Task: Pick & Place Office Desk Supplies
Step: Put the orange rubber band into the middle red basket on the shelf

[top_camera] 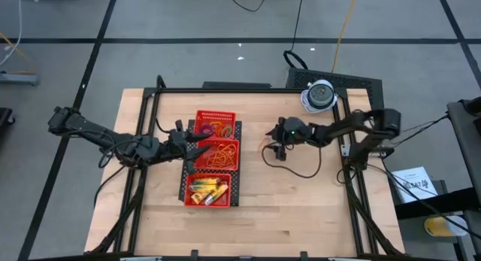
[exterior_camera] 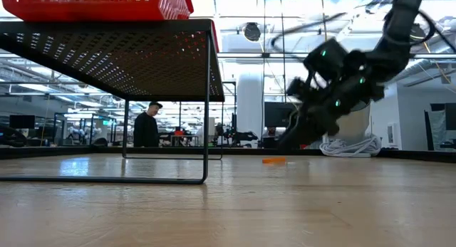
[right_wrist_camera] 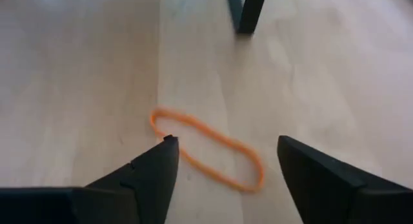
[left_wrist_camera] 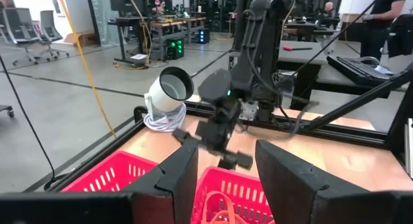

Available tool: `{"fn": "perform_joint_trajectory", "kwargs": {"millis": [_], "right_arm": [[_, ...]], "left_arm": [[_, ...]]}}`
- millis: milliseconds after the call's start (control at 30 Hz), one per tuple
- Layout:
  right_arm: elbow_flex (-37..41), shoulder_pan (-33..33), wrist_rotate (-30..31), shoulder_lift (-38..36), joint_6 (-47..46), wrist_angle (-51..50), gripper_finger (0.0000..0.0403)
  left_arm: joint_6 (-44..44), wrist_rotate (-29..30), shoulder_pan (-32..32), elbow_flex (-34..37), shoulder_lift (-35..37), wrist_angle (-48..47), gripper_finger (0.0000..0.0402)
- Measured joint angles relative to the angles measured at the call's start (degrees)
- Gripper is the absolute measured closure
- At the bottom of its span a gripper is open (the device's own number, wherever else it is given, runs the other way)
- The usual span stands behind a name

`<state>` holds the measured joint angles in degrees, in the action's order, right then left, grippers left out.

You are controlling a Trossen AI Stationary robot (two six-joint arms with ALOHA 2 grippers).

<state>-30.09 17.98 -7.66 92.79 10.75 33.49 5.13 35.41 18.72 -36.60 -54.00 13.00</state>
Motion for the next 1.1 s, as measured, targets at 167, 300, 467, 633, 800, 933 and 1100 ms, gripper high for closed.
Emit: {"fn": "perform_joint_trajectory", "kwargs": {"millis": [167,300,467,633,800,933,1100], "right_arm": [[-0.2,0.2,-0.3,7.1,1.3,4.0,0.0141],[-0.3,1.1,-0.8,10.8,1.5,4.6,0.0151],[-0.3,2.0,-4.3,11.8,-0.3,3.5,0.0187],[-0.2,2.0,-4.4,11.6,-0.4,1.3,0.0254],[-0.2,1.9,-4.6,11.6,1.0,0.6,0.0331],[-0.2,1.8,-4.9,11.6,3.6,0.4,0.0392],[-0.1,1.8,-5.9,11.7,2.5,2.9,0.0399]], "left_arm": [[0.0,0.0,0.0,0.0,0.0,-0.3,0.0236],[0.3,0.0,0.0,0.0,0.0,-1.1,0.0236],[1.0,0.0,0.0,0.0,0.0,-1.1,0.0236],[1.0,0.1,0.0,0.0,0.0,-1.2,0.0236],[1.0,0.1,0.0,0.0,0.0,-1.2,0.0236],[1.0,0.2,0.0,0.0,0.0,-1.2,0.0236],[1.0,0.2,0.0,0.0,0.0,-1.2,0.0236]]}}
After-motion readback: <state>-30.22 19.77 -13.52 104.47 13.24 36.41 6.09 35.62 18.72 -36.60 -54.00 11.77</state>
